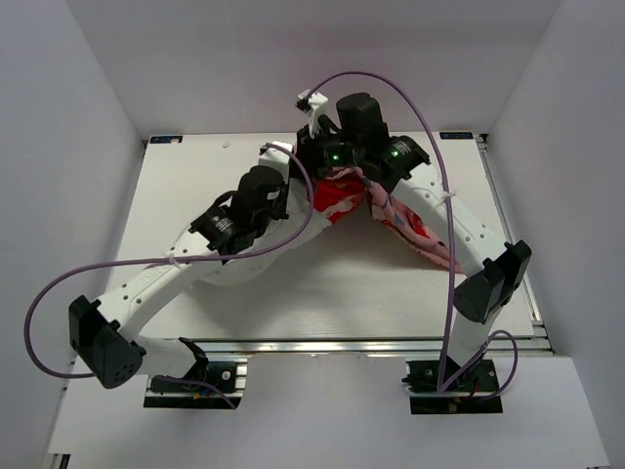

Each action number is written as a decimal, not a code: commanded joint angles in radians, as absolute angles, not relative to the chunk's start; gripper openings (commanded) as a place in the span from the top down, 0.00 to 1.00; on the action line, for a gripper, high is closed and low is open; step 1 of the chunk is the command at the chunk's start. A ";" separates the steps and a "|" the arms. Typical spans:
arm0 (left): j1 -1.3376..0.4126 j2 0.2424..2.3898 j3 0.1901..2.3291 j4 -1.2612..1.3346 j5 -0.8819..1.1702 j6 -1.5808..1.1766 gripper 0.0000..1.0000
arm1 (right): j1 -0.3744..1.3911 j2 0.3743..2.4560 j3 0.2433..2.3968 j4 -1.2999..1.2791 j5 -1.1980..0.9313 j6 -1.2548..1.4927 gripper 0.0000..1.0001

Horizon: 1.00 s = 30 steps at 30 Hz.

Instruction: Put the pillow into the pillowcase

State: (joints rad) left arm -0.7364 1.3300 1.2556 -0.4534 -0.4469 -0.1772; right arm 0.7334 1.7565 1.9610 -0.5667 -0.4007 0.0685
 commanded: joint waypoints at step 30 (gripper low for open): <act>-0.724 1.134 0.808 0.362 -0.296 -0.463 1.00 | 0.646 1.732 1.789 -0.509 -0.614 0.088 0.57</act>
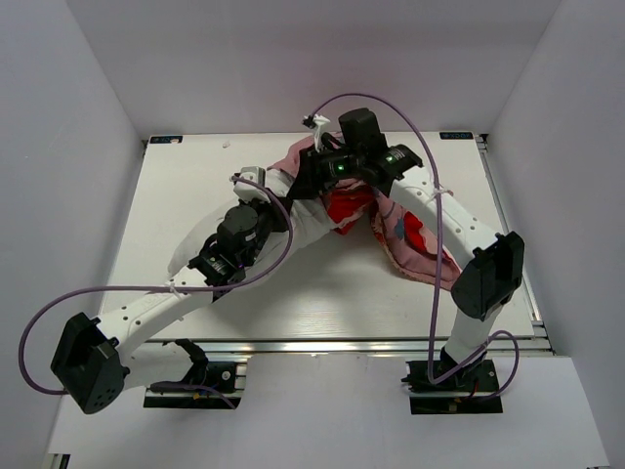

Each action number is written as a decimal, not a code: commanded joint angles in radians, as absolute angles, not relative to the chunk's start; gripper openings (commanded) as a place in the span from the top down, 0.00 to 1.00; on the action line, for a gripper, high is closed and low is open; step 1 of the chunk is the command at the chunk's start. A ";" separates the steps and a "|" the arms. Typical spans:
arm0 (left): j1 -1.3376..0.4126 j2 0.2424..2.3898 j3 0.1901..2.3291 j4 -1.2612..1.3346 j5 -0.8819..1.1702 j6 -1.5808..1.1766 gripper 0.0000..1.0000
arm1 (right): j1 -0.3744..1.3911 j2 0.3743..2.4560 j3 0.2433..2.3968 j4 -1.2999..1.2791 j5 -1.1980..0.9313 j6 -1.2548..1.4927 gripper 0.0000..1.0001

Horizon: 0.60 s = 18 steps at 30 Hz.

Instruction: Put the pillow into the pillowcase

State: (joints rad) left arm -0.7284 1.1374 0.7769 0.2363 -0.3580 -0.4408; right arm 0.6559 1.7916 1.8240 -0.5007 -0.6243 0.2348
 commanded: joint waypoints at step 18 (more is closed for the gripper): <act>-0.568 1.026 0.715 0.314 -0.192 -0.497 1.00 | 0.098 1.244 1.289 -0.564 -0.299 -0.316 0.11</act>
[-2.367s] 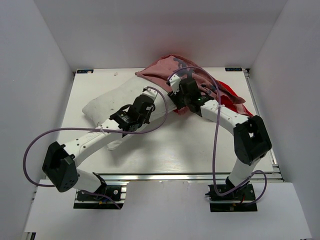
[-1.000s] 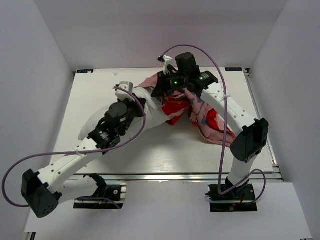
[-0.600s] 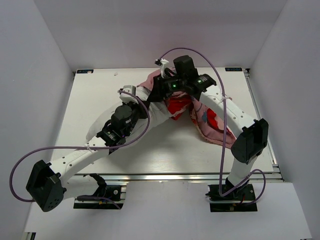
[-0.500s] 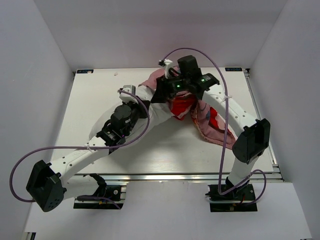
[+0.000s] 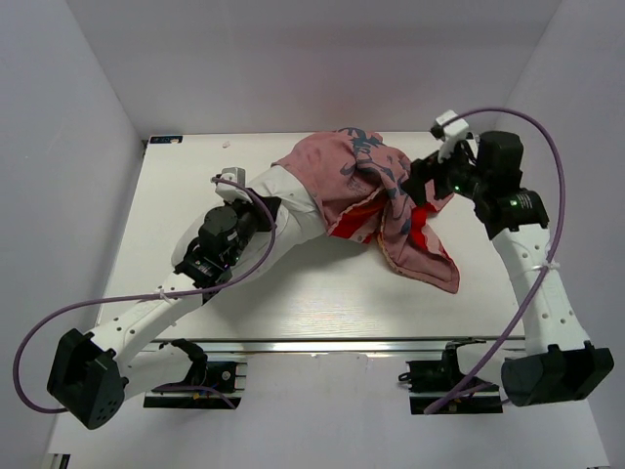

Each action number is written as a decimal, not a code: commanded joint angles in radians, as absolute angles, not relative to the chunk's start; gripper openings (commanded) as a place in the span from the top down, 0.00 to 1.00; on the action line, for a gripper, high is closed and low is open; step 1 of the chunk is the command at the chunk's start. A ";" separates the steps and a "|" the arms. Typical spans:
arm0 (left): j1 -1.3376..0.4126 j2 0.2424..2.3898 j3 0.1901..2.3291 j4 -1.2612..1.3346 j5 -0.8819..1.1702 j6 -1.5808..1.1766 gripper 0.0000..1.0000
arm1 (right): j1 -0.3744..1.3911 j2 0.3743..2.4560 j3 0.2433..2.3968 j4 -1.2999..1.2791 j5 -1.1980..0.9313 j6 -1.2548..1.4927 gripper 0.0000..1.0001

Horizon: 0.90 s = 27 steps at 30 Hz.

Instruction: Put the pillow into the pillowcase

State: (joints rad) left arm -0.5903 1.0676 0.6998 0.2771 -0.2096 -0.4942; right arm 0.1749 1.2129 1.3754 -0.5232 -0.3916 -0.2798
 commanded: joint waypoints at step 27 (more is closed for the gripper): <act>-0.557 0.939 0.716 0.258 -0.187 -0.520 1.00 | 0.031 1.573 1.170 -0.278 -0.502 -0.179 1.00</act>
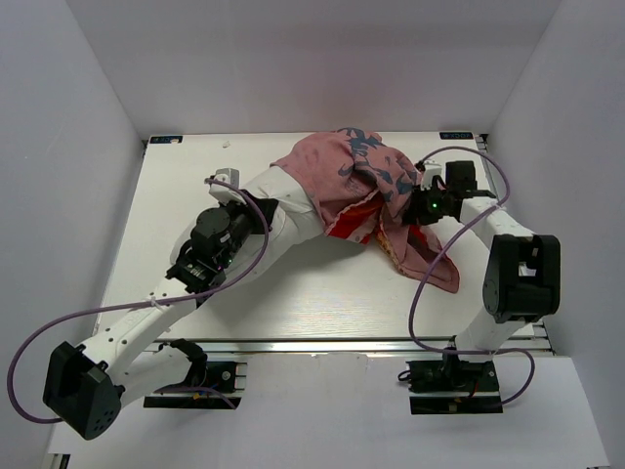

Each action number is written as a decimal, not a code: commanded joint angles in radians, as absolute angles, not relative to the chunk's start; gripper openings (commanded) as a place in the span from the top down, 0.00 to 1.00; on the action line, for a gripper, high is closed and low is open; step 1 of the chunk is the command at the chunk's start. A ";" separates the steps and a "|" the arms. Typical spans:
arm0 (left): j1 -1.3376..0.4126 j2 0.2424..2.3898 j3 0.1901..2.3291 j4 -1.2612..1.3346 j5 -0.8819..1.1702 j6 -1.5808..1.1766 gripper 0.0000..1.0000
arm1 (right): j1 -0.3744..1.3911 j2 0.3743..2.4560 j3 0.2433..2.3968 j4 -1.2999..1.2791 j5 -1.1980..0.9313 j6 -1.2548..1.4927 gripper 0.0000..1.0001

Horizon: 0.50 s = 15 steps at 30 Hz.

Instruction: Put the pillow into the pillowcase

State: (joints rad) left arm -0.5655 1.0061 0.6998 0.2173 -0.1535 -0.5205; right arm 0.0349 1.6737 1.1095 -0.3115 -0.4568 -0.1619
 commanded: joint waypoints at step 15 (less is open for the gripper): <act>-0.555 0.928 0.715 0.262 -0.124 -0.523 1.00 | 0.054 1.492 1.436 -0.022 -0.072 -0.656 1.00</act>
